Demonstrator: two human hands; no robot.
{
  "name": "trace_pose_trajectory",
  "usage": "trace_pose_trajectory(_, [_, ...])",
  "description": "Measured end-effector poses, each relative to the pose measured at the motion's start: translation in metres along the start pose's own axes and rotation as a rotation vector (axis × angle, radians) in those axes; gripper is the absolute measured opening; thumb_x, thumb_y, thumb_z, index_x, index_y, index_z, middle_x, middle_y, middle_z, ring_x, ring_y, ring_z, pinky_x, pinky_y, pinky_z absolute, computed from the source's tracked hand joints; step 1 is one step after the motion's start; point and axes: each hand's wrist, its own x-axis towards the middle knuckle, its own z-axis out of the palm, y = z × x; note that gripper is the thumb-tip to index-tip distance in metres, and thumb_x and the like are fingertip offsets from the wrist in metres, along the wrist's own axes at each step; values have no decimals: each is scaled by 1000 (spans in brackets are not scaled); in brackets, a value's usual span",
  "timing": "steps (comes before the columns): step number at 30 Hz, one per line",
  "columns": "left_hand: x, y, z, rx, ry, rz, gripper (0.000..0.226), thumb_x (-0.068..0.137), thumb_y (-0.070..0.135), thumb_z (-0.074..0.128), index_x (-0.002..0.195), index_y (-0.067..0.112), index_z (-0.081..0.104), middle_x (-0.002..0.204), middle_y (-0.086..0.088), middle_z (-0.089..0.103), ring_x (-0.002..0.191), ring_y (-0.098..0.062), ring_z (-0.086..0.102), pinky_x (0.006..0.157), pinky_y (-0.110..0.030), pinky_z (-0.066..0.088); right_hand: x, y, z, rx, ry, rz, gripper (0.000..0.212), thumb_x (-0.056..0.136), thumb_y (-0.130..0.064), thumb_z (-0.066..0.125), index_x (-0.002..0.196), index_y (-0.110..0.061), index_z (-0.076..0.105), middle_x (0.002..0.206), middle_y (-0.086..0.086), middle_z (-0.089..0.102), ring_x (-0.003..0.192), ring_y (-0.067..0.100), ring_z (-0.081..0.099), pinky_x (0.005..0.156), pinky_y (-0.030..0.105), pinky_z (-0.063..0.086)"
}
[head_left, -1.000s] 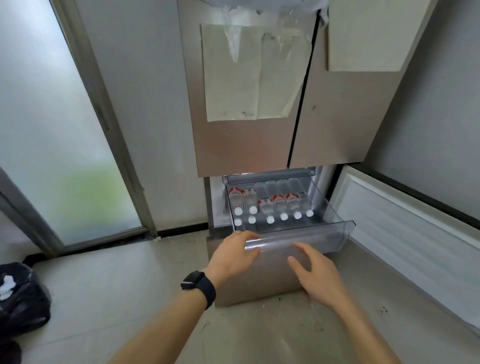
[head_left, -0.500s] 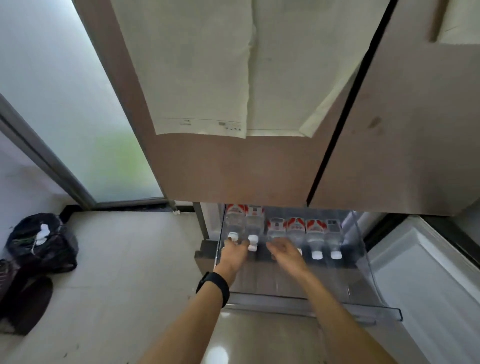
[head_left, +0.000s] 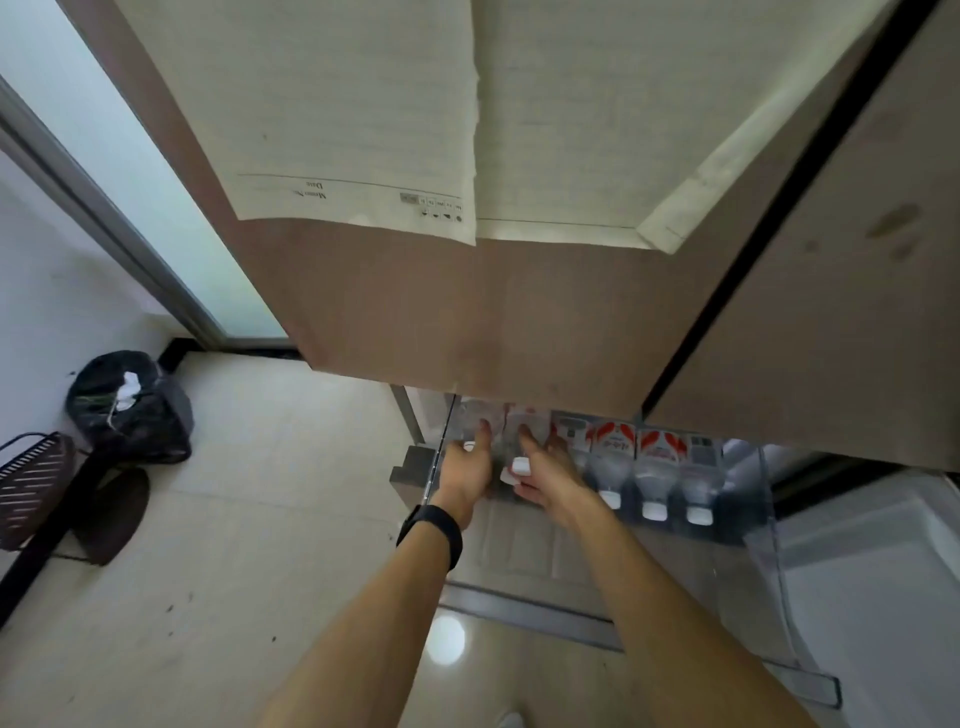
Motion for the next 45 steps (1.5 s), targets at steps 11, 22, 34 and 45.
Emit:
trace_pose_trajectory(11, [-113,19,-49,900,298,400,55,100,66,33,105,13,49,104,-13,69,90,-33,64,75,-41,53,-97,24,-77,-649,321,-407,54,94,-54,56,133,-17,56,109,6,68,92,23,59,71,29,41])
trace_pose_trajectory(22, [-168,43,-87,990,267,809,33,103,56,41,94,24,41,68,10,48,55,-5,42,48,-22,26,-174,9,-76,-952,409,-574,53,91,-57,59,127,-17,58,108,10,71,100,31,64,73,33,44])
trace_pose_trajectory(34, [-261,19,-216,420,432,956,20,93,44,66,88,25,62,70,15,57,67,1,54,59,-9,40,-271,21,22,-756,253,-1153,32,82,-48,65,100,-22,67,74,-16,59,65,-5,52,50,11,40])
trace_pose_trajectory(45, [-413,-174,-440,536,715,715,21,90,55,54,93,34,59,85,11,60,77,-7,57,66,-28,46,-374,181,210,-946,-262,-1295,17,88,-48,66,87,-33,57,59,-7,50,53,10,48,51,29,38])
